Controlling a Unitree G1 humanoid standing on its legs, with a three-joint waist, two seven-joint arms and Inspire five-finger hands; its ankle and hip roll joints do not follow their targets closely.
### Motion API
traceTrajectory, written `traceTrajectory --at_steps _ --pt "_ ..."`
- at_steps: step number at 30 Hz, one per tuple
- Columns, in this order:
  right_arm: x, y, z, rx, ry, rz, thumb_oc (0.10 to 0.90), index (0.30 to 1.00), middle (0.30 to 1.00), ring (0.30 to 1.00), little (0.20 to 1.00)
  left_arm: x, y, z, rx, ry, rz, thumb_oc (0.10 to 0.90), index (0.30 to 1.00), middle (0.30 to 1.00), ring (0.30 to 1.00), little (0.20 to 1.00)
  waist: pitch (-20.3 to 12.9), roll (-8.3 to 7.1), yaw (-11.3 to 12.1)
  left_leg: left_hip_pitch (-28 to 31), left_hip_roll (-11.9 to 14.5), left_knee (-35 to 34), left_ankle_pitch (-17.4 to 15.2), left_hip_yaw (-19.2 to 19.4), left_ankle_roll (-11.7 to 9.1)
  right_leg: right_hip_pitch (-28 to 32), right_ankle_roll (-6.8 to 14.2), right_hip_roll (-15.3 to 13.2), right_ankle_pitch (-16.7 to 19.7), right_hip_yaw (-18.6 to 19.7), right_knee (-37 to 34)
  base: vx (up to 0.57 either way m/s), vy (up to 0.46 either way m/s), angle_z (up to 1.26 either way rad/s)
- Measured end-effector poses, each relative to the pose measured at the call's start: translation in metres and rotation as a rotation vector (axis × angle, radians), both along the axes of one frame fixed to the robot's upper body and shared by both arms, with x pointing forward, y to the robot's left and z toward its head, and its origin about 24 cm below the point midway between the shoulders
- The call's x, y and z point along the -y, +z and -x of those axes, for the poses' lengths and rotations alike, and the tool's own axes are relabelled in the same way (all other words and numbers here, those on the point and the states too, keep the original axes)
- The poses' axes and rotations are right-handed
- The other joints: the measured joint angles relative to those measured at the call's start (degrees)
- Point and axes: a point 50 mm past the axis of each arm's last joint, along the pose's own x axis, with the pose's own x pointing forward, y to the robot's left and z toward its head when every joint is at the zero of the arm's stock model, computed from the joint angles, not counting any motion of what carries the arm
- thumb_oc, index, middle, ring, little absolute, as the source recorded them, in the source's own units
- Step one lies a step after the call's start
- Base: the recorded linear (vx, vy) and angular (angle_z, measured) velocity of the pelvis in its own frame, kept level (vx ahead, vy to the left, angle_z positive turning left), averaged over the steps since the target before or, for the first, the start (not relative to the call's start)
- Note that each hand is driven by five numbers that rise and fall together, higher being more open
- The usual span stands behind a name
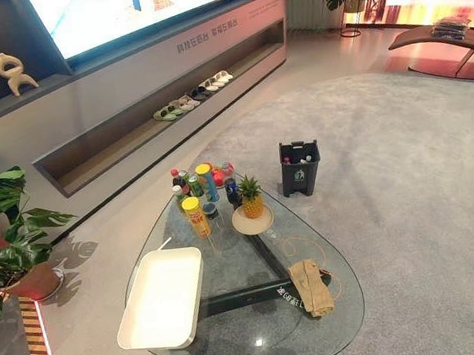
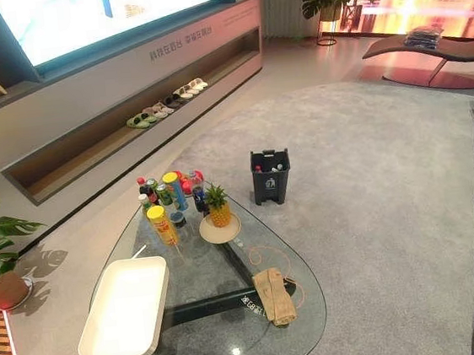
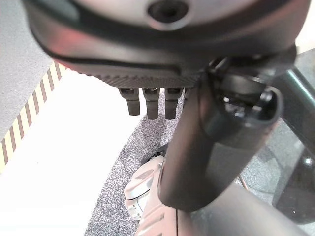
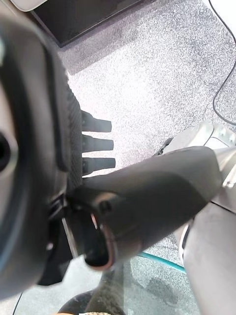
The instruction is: Wipe the table with a cloth and put it in the basket.
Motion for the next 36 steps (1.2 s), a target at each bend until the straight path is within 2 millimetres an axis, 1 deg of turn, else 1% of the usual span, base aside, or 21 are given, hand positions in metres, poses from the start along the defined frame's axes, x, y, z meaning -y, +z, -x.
traceTrajectory --at_steps 36 --pt "0.0 0.0 0.0002 -0.001 0.0 0.0 0.8 0.9 0.9 0.9 0.9 0.0002 0.0001 -0.0006 0.002 -0.005 -0.002 0.8 0.9 0.9 0.9 0.9 0.04 -0.05 0.0 -0.02 0.0 0.0 0.0 0.0 0.0 -0.04 -0.01 0.0 -0.01 0.02 0.0 0.0 0.0 0.0"
